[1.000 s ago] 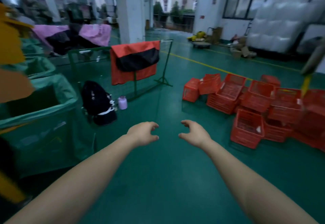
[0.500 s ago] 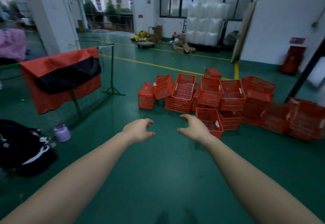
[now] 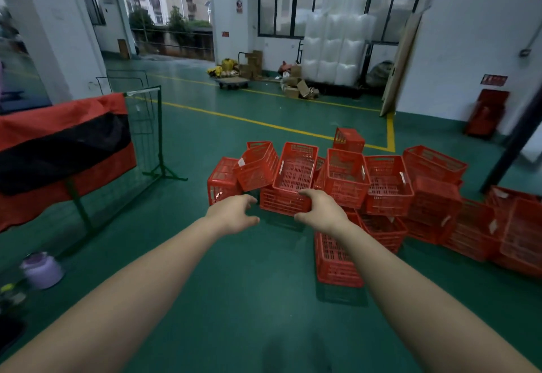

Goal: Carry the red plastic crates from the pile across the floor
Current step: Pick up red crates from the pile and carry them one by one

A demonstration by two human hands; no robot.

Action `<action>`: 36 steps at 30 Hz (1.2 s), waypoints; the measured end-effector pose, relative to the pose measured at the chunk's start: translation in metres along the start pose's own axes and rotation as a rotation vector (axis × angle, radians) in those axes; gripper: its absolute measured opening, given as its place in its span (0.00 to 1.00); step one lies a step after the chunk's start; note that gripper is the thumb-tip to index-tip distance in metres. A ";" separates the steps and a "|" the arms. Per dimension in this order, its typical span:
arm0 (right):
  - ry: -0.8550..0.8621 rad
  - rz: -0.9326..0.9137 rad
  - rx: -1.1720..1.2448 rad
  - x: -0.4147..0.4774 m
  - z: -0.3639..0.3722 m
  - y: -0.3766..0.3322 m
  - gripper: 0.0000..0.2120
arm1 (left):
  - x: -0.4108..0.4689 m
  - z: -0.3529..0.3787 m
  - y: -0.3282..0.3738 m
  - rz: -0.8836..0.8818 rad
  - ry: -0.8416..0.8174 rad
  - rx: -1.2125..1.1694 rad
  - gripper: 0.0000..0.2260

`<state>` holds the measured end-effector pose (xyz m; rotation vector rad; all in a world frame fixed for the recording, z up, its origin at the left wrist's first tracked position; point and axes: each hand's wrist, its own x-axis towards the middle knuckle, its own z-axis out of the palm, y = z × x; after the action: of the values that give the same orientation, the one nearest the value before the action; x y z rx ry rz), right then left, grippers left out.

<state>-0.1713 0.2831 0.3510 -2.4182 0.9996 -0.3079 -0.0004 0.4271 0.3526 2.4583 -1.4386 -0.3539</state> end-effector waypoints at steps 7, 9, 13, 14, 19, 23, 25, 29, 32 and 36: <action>-0.028 0.025 -0.051 0.114 -0.018 0.041 0.32 | 0.122 0.003 0.011 -0.003 -0.031 -0.006 0.25; -0.038 0.030 -0.061 0.148 -0.018 0.051 0.32 | 0.157 0.003 0.010 0.007 -0.041 -0.008 0.23; -0.054 0.048 -0.080 0.237 -0.019 0.068 0.34 | 0.248 0.002 0.000 0.011 -0.054 -0.006 0.24; -0.050 0.050 -0.085 0.262 -0.019 0.072 0.35 | 0.274 0.001 -0.003 0.021 -0.052 -0.011 0.24; -0.049 0.059 -0.095 0.384 -0.023 0.078 0.36 | 0.397 -0.014 -0.020 0.034 -0.057 -0.024 0.25; -0.075 0.079 -0.099 0.459 -0.023 0.087 0.36 | 0.480 -0.021 -0.034 0.014 -0.099 -0.044 0.28; -0.112 0.091 -0.100 0.492 -0.021 0.093 0.36 | 0.514 -0.021 -0.039 0.002 -0.123 -0.045 0.28; -0.166 0.084 -0.095 0.563 -0.017 0.107 0.36 | 0.584 -0.016 -0.052 -0.022 -0.166 -0.049 0.28; -0.202 0.046 -0.109 0.625 -0.015 0.118 0.37 | 0.640 -0.015 -0.062 -0.033 -0.188 -0.060 0.27; -0.238 -0.023 -0.157 0.717 -0.018 0.132 0.37 | 0.720 -0.020 -0.069 -0.072 -0.182 -0.074 0.25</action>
<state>0.2485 -0.3122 0.3085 -2.5336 0.9191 0.0538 0.4057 -0.1688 0.2949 2.4761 -1.3803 -0.6496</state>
